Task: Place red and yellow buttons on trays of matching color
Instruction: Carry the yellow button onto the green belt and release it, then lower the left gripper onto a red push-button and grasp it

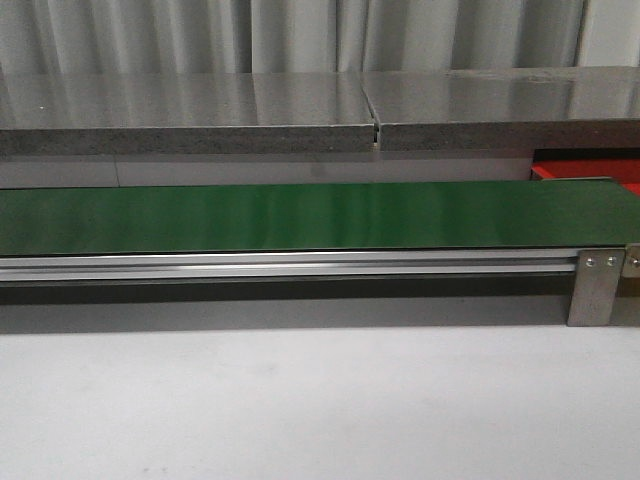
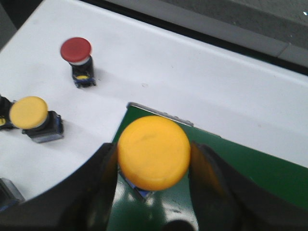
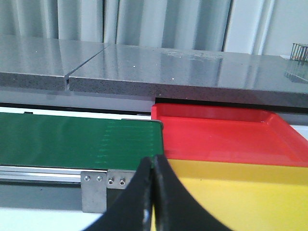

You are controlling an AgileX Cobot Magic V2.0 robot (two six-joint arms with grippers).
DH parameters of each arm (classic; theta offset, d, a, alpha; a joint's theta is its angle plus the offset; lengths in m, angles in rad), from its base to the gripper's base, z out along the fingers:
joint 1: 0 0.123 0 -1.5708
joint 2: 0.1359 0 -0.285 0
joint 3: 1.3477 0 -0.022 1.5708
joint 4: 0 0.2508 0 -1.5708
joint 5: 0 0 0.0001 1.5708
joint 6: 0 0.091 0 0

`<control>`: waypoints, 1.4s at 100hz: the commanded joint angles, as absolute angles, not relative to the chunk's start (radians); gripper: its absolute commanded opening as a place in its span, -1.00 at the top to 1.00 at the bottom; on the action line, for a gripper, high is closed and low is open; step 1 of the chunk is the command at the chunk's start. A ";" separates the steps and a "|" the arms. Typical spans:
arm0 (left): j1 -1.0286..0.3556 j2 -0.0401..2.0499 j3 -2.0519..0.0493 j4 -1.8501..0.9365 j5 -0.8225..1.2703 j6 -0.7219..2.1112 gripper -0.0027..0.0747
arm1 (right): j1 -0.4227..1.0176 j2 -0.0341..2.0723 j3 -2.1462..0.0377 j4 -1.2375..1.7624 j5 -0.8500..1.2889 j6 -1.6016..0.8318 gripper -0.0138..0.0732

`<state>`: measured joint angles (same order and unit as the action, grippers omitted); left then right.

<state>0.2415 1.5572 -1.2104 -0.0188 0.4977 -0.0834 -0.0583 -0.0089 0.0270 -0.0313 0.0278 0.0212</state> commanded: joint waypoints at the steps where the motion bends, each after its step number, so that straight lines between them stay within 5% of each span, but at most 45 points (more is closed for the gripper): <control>1: 0.218 1.510 -1.193 -0.044 0.384 -0.081 0.26 | -0.063 -0.025 0.017 -0.039 -0.054 0.021 0.84; 46: 0.195 1.549 -1.084 -0.052 0.277 -0.081 0.21 | -0.063 -0.025 0.017 -0.039 -0.054 0.021 0.84; 72: 0.195 1.557 -1.093 -0.049 0.285 -0.081 -0.67 | -0.063 -0.025 0.017 -0.039 -0.054 0.021 0.84; 106: 0.206 1.479 -1.195 -0.140 0.297 -0.081 -0.67 | -0.063 -0.025 0.017 -0.039 -0.054 0.021 0.84; 140: 0.367 1.572 -1.390 -0.151 0.538 -0.081 -0.67 | -0.063 -0.025 0.017 -0.039 -0.054 0.021 0.84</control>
